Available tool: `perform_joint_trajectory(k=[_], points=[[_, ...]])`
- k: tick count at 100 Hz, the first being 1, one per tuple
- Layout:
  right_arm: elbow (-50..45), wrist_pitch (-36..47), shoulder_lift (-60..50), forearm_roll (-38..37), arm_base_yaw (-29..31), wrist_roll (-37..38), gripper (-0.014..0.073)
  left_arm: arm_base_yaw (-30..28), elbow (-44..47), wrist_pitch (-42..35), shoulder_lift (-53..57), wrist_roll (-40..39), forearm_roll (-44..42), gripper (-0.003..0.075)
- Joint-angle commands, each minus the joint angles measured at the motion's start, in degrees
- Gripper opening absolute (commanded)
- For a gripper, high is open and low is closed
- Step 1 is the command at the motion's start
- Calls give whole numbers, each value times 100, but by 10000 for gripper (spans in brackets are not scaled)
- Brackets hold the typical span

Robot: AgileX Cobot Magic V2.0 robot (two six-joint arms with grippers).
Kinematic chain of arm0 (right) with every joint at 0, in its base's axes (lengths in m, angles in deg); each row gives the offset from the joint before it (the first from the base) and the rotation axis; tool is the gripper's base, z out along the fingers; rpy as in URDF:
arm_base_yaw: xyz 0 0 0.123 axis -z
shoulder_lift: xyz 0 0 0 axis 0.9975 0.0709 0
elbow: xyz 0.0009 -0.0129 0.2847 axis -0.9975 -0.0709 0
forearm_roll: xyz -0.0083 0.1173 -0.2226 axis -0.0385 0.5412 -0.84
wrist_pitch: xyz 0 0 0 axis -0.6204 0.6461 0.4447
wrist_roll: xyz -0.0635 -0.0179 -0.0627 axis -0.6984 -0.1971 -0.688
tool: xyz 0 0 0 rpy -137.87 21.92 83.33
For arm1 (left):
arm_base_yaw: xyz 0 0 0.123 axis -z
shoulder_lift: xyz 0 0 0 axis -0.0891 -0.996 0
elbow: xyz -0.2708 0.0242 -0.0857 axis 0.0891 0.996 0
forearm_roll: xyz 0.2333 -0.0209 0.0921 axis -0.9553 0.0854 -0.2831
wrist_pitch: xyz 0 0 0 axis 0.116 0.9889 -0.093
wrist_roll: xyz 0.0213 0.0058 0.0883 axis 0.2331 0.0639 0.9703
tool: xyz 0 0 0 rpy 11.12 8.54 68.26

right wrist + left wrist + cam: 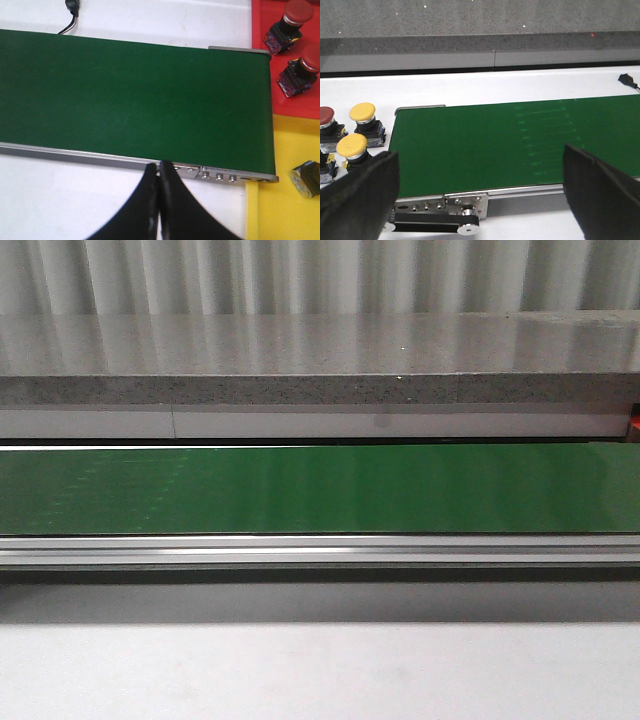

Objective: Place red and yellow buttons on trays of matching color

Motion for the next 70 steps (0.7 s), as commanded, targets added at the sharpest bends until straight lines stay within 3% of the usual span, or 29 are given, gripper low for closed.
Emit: perform_joint_trajectory(k=[1, 23, 50, 70], points=[[133, 273, -45, 120, 6, -5, -67, 41, -262, -515, -74, -239, -55, 650], [133, 273, -45, 120, 6, -5, -67, -407, -1115, 170, -937, -1674, -995, 650], [133, 273, -45, 120, 6, -5, -67, -1407, -2179, 546, -2500, -1724, -823, 649], [133, 273, -45, 120, 6, -5, -67, -1827, -2485, 486, -3488, -1724, -738, 649]])
